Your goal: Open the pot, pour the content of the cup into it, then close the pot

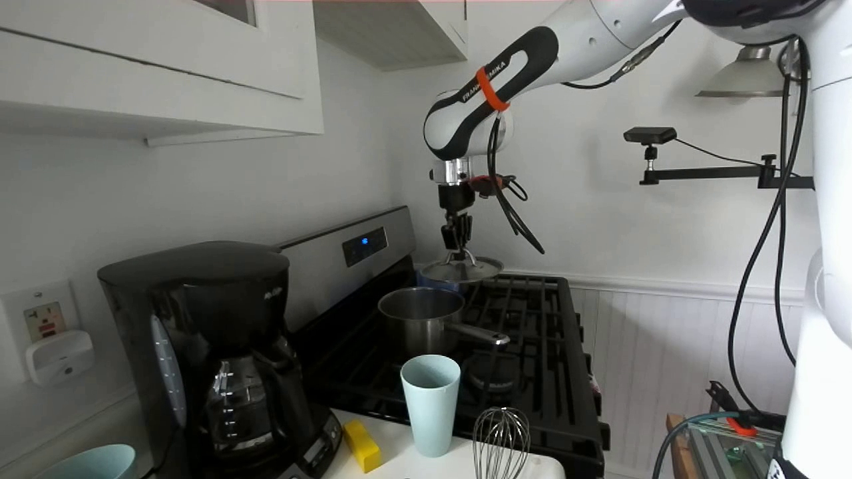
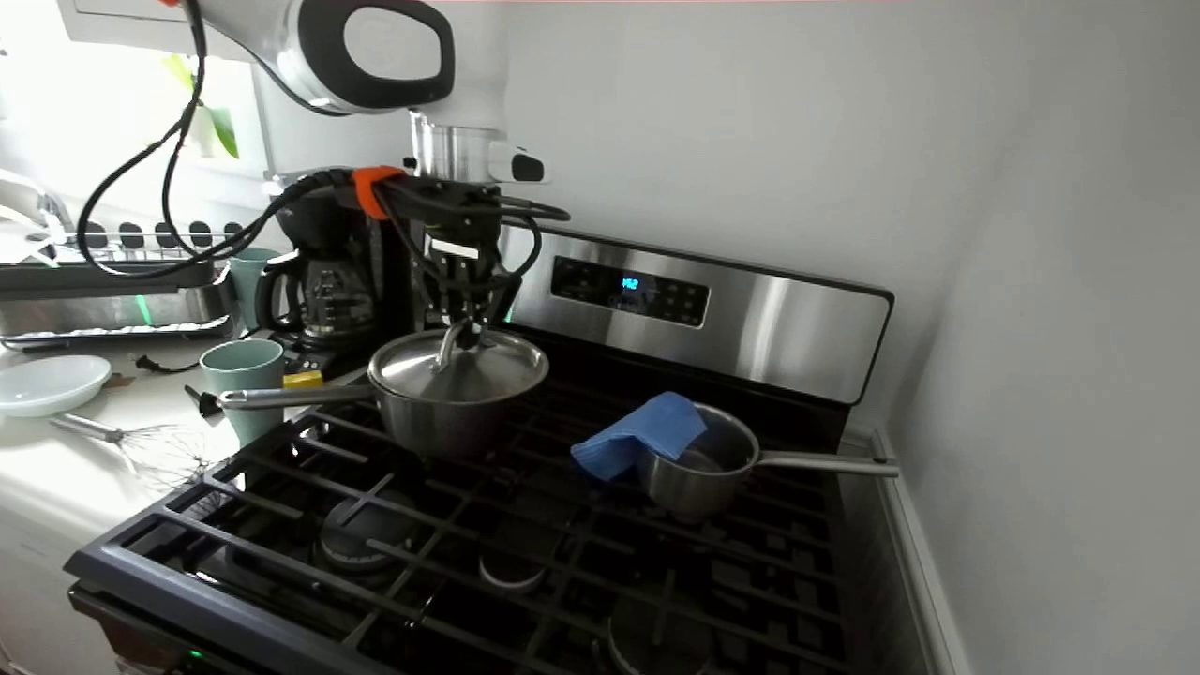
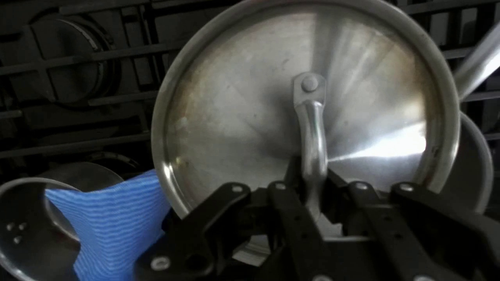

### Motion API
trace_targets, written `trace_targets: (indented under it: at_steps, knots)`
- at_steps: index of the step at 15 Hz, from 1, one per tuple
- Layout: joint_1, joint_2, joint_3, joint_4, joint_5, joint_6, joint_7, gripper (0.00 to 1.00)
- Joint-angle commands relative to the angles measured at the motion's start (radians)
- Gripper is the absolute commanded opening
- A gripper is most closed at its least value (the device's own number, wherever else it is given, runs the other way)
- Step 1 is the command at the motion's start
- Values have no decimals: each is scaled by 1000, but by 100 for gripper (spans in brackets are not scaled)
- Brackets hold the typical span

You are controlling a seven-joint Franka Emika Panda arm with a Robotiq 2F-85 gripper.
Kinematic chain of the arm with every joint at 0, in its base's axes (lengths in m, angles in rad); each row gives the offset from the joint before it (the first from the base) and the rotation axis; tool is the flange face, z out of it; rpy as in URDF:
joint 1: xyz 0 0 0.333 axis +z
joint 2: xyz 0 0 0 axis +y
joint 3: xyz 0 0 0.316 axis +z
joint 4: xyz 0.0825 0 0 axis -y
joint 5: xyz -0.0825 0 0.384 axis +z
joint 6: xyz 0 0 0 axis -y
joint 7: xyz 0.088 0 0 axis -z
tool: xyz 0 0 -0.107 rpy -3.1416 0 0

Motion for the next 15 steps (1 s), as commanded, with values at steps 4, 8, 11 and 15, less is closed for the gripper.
trace_targets:
  at_steps: [4, 8, 11, 15]
  knots:
    - [58, -43, 26, -99, 43, 135, 2, 2]
    - [77, -24, 42, -127, 57, 226, -5, 2]
    - [82, -12, 52, -138, 68, 278, -15, 2]
    - [83, 10, 61, -142, 74, 319, -14, 2]
